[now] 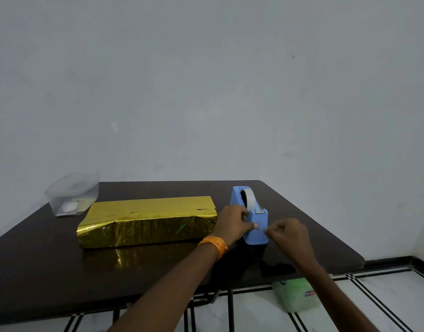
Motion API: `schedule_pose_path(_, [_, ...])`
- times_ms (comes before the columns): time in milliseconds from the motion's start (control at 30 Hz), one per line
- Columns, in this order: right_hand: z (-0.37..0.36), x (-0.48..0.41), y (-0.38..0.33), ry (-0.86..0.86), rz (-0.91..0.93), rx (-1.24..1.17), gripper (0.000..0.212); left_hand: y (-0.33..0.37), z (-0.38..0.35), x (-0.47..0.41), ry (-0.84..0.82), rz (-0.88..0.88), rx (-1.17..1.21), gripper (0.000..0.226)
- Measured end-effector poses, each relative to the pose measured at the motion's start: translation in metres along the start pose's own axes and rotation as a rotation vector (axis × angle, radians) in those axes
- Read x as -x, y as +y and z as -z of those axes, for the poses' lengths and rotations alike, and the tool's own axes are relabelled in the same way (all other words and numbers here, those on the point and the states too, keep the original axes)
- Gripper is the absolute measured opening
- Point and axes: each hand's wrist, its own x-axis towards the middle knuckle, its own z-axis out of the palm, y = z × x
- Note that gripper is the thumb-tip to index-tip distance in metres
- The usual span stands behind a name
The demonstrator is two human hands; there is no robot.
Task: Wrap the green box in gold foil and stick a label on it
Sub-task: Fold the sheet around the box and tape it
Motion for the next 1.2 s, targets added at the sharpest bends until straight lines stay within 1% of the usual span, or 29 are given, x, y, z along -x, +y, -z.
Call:
schedule_pose_path(67, [0.007, 0.005, -0.006, 0.018, 0.065, -0.091, 0.03, 0.0, 0.004, 0.003, -0.028, -0.011, -0.02, 0.045])
schedule_pose_path(167, [0.017, 0.003, -0.032, -0.12, 0.095, -0.324, 0.029, -0.002, 0.023, 0.008, 0.011, -0.008, 0.044, 0.038])
schedule_pose_path(233, [0.019, 0.0, -0.052, -0.204, 0.066, -0.444, 0.033, -0.003, 0.045, 0.013, 0.054, 0.016, 0.146, 0.03])
schedule_pose_path(300, [0.013, -0.003, -0.072, -0.263, 0.052, -0.485, 0.041, -0.004, 0.074, 0.022, 0.055, 0.049, 0.261, 0.021])
schedule_pose_path(367, [0.004, -0.004, -0.092, -0.294, 0.09, -0.53, 0.045, -0.006, 0.102, 0.033, 0.039, 0.059, 0.316, 0.024])
schedule_pose_path(400, [-0.004, -0.004, -0.106, -0.315, 0.111, -0.578, 0.046, -0.011, 0.116, 0.039, 0.036, 0.049, 0.304, 0.026])
schedule_pose_path(500, [-0.024, -0.005, -0.134, -0.364, 0.16, -0.642, 0.048, -0.026, 0.143, 0.053, 0.064, 0.018, 0.236, 0.025])
schedule_pose_path(567, [-0.036, -0.005, -0.153, -0.394, 0.194, -0.628, 0.052, -0.038, 0.156, 0.06, 0.142, 0.02, 0.176, 0.017])
schedule_pose_path(633, [-0.048, -0.005, -0.169, -0.423, 0.208, -0.608, 0.054, -0.046, 0.169, 0.067, 0.238, 0.002, 0.047, 0.01])
schedule_pose_path(700, [-0.06, -0.008, -0.185, -0.498, 0.162, -0.611, 0.055, -0.05, 0.182, 0.074, 0.32, -0.05, -0.16, 0.008])
schedule_pose_path(767, [-0.07, -0.013, -0.197, -0.611, 0.075, -0.671, 0.058, -0.053, 0.194, 0.08, 0.356, -0.086, -0.328, 0.009])
schedule_pose_path(833, [-0.076, -0.018, -0.206, -0.69, 0.035, -0.67, 0.056, -0.056, 0.208, 0.084, 0.383, -0.081, -0.362, 0.011])
schedule_pose_path(867, [-0.08, -0.021, -0.209, -0.681, 0.065, -0.621, 0.051, -0.058, 0.215, 0.085, 0.417, -0.059, -0.328, 0.011])
schedule_pose_path(900, [-0.085, -0.024, -0.211, -0.628, 0.122, -0.553, 0.044, -0.063, 0.224, 0.087, 0.465, -0.024, -0.266, 0.01])
schedule_pose_path(967, [-0.093, -0.03, -0.208, -0.443, 0.286, -0.423, 0.029, -0.075, 0.242, 0.086, 0.533, 0.086, -0.052, 0.01])
schedule_pose_path(1000, [-0.098, -0.034, -0.207, -0.393, 0.37, -0.381, 0.023, -0.082, 0.25, 0.086, 0.531, 0.159, 0.084, 0.01])
schedule_pose_path(1033, [-0.104, -0.038, -0.205, -0.397, 0.447, -0.343, 0.019, -0.091, 0.256, 0.086, 0.516, 0.234, 0.211, 0.009])
schedule_pose_path(1100, [-0.119, -0.042, -0.201, -0.494, 0.552, -0.254, 0.018, -0.109, 0.263, 0.087, 0.486, 0.366, 0.38, 0.014])
schedule_pose_path(1133, [-0.126, -0.042, -0.199, -0.541, 0.591, -0.206, 0.018, -0.115, 0.262, 0.088, 0.469, 0.415, 0.424, 0.017])
schedule_pose_path(1200, [-0.141, -0.043, -0.192, -0.539, 0.65, -0.122, 0.019, -0.127, 0.255, 0.089, 0.438, 0.481, 0.467, 0.022])
